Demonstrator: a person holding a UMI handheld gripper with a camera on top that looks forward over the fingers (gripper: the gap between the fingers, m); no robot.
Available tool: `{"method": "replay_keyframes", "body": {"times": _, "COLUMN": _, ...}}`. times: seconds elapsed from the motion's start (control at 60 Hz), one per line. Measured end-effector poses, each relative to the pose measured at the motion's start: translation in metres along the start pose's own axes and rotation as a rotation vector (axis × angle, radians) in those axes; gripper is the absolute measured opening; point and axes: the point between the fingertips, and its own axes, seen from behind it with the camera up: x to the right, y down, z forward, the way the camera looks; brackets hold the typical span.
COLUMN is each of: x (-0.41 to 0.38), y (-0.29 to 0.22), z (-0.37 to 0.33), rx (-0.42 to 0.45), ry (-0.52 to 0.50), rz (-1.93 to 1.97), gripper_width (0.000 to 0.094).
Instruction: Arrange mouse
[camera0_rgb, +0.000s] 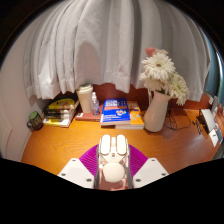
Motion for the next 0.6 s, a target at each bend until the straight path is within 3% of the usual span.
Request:
{"method": "replay_keyframes", "body": {"times": 0.283, "x": -0.017, "y": 0.1, "z": 0.076, "rx": -0.177, "ry": -0.043, "rz": 0.004, "gripper_width": 0.0384}}
{"method": "replay_keyframes", "body": {"times": 0.45, "x": -0.014, "y": 0.129, "z": 0.083, "rx": -0.217, "ry": -0.037, "rz": 0.013, "gripper_width": 0.043}}
{"method": "replay_keyframes", "body": {"times": 0.6, "x": -0.013, "y": 0.128, "z": 0.085, "rx": -0.19, "ry": -0.031, "rz": 0.041, "gripper_width": 0.0501}}
